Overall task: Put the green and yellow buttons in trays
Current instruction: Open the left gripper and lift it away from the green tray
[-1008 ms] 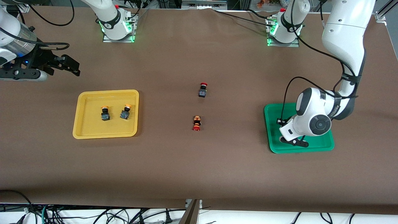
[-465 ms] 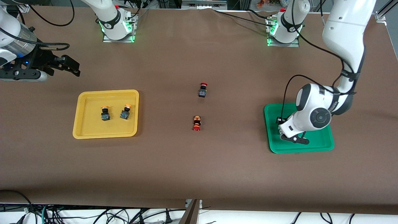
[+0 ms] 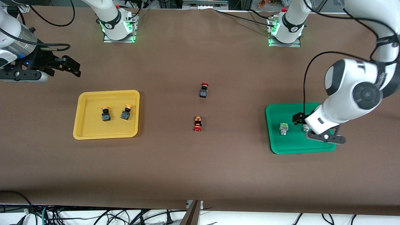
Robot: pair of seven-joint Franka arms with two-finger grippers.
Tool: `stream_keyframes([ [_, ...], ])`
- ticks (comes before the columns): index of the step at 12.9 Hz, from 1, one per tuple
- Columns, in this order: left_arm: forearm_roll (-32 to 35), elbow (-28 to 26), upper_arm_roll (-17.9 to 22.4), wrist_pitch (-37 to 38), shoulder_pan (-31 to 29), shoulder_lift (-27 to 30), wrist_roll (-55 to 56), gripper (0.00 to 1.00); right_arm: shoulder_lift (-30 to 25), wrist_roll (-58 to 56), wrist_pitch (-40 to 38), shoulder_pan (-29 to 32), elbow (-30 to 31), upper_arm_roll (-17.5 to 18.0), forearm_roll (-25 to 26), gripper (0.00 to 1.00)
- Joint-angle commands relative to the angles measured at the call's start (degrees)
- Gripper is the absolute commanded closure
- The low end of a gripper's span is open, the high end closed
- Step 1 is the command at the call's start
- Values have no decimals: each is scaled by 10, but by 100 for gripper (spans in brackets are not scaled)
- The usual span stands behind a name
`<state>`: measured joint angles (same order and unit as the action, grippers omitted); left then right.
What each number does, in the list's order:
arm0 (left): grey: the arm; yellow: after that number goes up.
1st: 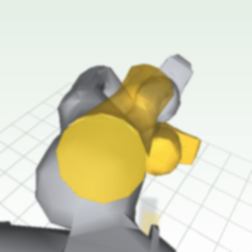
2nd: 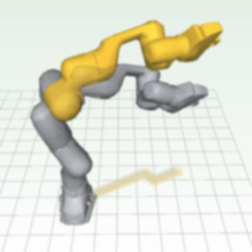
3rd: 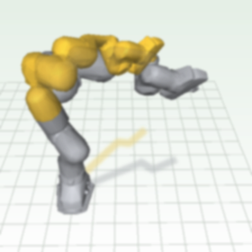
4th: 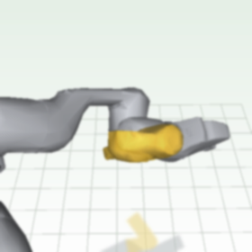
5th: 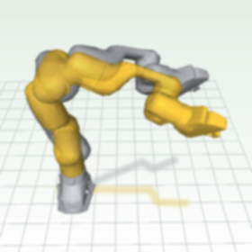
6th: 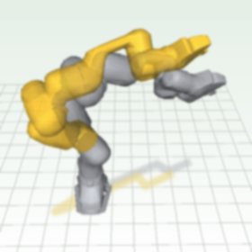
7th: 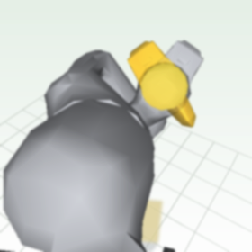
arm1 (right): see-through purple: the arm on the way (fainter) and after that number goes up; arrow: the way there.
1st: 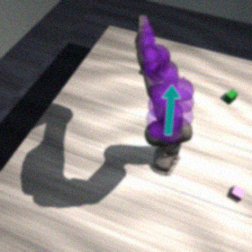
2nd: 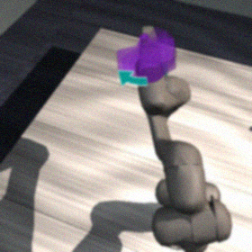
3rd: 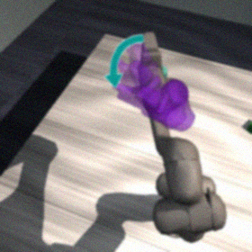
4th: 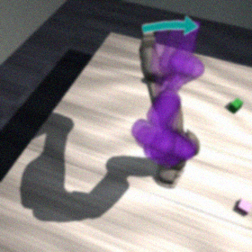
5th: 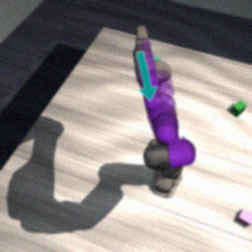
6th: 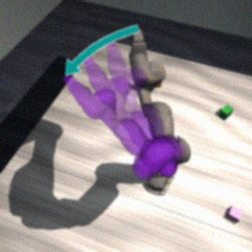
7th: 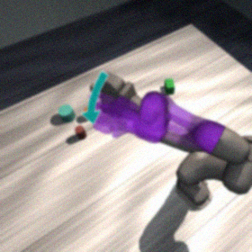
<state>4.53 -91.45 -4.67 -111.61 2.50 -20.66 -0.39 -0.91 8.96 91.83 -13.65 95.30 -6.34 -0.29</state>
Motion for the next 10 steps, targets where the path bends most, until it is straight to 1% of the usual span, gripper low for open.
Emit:
stream_keyframes([
  [1,-8,35,3,55,-7,48,-3,0,7,-3,-8,1,-13,2,6,1],
  [2,-9,63,3,99,-7,56,-2,0,7,-4,-8,1,-13,2,6,1],
  [3,-27,86,7,137,-11,62,4,0,7,-6,-8,1,-13,2,6,1],
  [4,-56,100,23,169,-12,72,18,0,8,-7,-8,1,-13,2,6,1],
  [5,-79,100,40,186,-12,86,24,0,8,-7,-7,0,-13,2,6,1],
  [7,-80,101,50,213,-14,105,24,0,8,-7,-7,0,-13,3,6,1],
  [8,-75,101,58,233,-14,112,24,0,9,-7,-7,-1,-13,3,7,1],
  [10,-46,95,55,241,-14,131,23,0,11,-6,-7,-3,-13,3,7,1],
])
